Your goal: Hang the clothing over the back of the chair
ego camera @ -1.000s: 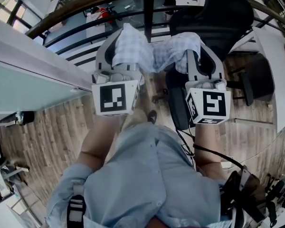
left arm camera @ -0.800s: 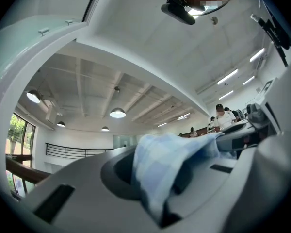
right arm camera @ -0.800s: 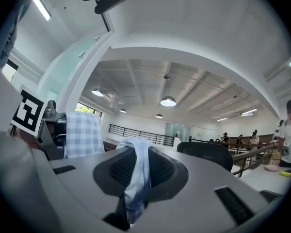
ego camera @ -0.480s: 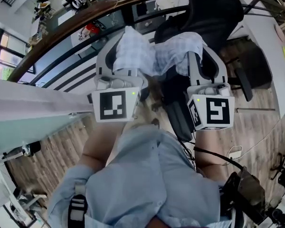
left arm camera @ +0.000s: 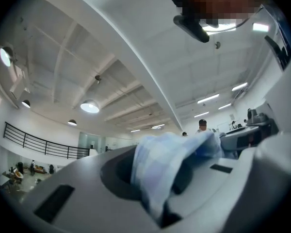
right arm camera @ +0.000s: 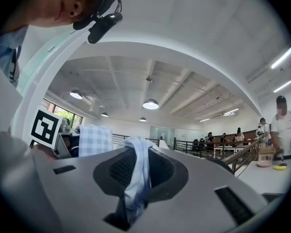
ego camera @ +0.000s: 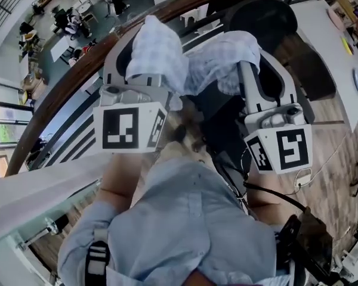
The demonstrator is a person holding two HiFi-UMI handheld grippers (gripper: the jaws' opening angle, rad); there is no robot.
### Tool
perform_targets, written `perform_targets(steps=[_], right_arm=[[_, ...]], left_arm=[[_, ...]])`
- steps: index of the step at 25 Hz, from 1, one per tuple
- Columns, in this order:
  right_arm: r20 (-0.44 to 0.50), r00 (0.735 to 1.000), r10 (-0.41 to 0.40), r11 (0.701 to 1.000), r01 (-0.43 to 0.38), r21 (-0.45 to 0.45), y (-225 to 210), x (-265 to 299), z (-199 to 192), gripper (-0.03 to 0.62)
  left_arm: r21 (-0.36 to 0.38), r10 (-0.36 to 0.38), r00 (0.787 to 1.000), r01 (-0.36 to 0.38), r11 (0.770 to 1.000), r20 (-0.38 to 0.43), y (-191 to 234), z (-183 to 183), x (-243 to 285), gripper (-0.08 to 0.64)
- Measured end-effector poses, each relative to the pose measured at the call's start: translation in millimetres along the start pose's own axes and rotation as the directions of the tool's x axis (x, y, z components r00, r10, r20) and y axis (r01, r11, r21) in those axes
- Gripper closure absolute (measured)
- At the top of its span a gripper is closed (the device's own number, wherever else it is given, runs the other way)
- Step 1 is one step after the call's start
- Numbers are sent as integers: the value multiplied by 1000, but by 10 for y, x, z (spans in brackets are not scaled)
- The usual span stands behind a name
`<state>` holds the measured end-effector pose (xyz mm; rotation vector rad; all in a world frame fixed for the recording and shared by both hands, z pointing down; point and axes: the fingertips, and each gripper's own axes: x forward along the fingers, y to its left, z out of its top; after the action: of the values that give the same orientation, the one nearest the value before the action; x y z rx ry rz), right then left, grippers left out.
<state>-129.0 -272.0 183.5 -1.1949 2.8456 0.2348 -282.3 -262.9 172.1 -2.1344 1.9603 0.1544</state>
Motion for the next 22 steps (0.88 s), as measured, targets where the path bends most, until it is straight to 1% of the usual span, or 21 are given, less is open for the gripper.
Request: perform_targets(steps=[3,5,8,11,14,17,22], right_arm=[[17,999,-31,1000,31,-1,-185,234,217,540],[38,997,-60,998,61,-15,-338,372,384,540],[71,990,-118,992,121,-43,-594,528,617,540],[101,977,-188,977,197,-79,-890,632,809,540],[122,955,-269,953,283,-110,-1200,670,937,540],[132,928,-348,921,364,-135,-1460,635,1005,540],[100,879,-466,865,477,-159,-1825,413,893,538]], left_arm=[[-2,-56,998,56,998,25,90,145,393,531],[0,-107,993,108,994,48,97,271,667,531],[10,-183,979,182,983,86,81,468,1069,531],[12,-252,960,252,968,123,20,626,1465,532],[27,-313,938,313,949,151,-82,718,1827,532],[26,-368,916,368,929,160,-172,727,2124,531],[16,-415,897,418,908,154,-357,655,2426,531]])
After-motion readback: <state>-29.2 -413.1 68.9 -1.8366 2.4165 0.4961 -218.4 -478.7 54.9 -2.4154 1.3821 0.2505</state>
